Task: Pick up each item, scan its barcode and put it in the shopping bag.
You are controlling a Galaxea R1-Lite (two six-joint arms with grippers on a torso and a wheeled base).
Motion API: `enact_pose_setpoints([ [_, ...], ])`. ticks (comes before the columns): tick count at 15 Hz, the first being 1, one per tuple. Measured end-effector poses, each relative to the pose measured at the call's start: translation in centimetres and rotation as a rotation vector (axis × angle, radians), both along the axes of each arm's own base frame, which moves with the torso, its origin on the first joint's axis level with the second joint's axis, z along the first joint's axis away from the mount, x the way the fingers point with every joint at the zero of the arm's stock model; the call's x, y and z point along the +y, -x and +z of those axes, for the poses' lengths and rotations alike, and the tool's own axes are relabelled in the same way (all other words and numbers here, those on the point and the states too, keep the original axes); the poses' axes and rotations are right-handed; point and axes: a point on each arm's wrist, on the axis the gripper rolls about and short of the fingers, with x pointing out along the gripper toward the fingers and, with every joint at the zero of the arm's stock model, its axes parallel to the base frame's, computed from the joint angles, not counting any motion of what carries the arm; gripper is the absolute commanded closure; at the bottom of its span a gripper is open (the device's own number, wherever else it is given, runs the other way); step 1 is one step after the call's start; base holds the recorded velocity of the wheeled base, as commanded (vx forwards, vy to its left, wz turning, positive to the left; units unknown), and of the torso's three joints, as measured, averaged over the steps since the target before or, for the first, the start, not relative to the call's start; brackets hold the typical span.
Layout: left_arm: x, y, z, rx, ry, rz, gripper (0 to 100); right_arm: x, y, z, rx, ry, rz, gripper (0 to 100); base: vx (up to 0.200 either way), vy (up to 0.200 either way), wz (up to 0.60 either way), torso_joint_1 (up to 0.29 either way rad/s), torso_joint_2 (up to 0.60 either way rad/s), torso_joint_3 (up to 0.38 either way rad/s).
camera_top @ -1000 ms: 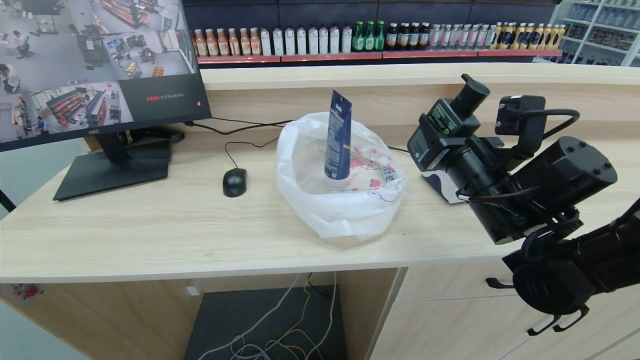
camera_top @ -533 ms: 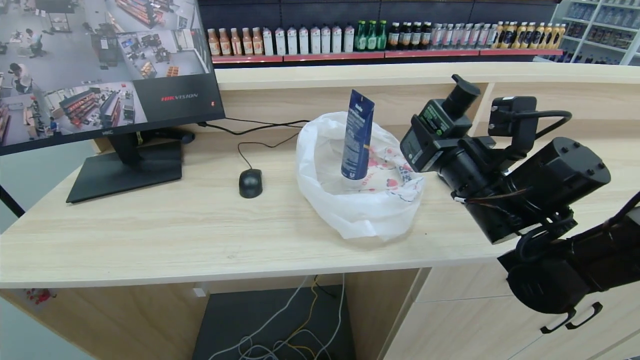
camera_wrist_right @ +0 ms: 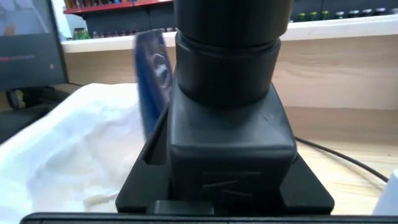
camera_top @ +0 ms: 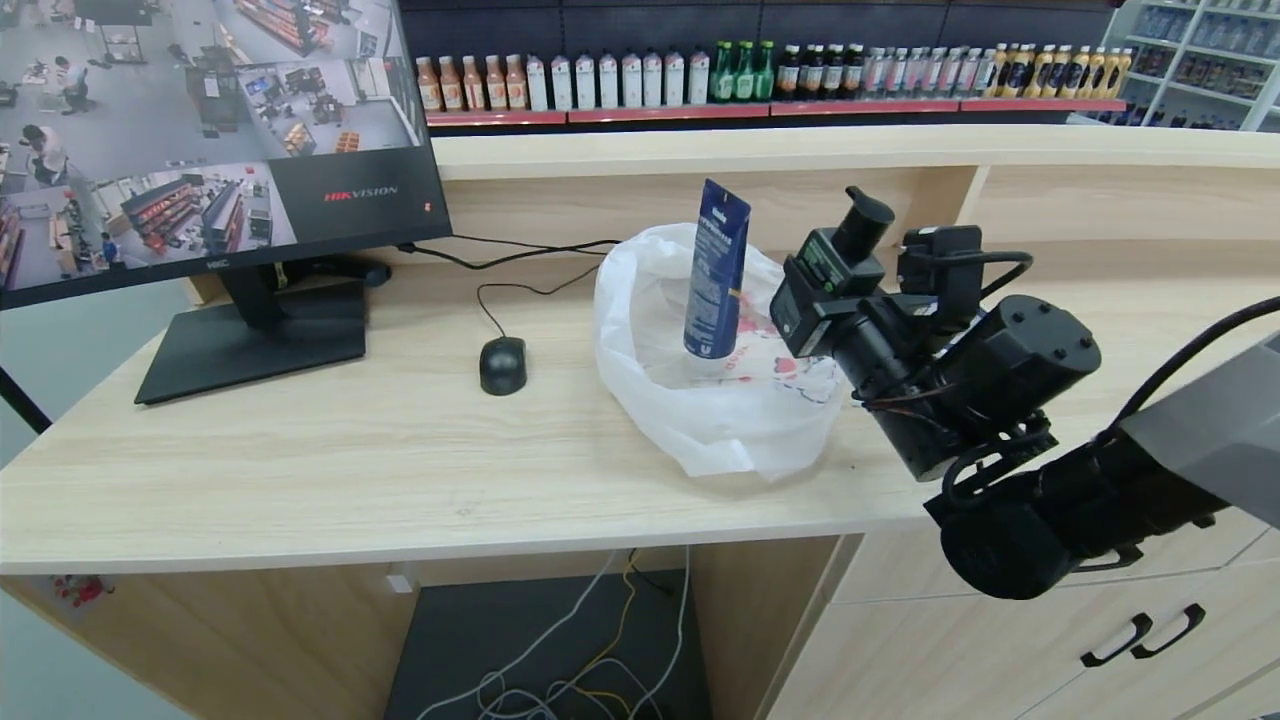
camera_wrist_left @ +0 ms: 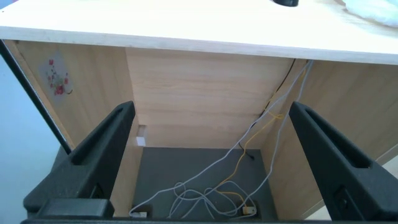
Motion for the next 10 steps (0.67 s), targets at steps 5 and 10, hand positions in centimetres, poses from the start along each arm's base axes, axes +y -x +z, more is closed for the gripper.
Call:
enact_pose_setpoints([
  [5,0.0,0.0,0.0,0.000,0.000,0.000,0,0.9,-2.3,-2.0,0.012,0.020,-0.019,100,0.000,0.000,0.00,0.000,0.00,0.000],
  [10,0.0,0.0,0.0,0.000,0.000,0.000,0,1.1,-3.3,-3.7,0.047,0.027,-0.044,100,0.000,0.000,0.00,0.000,0.00,0.000],
])
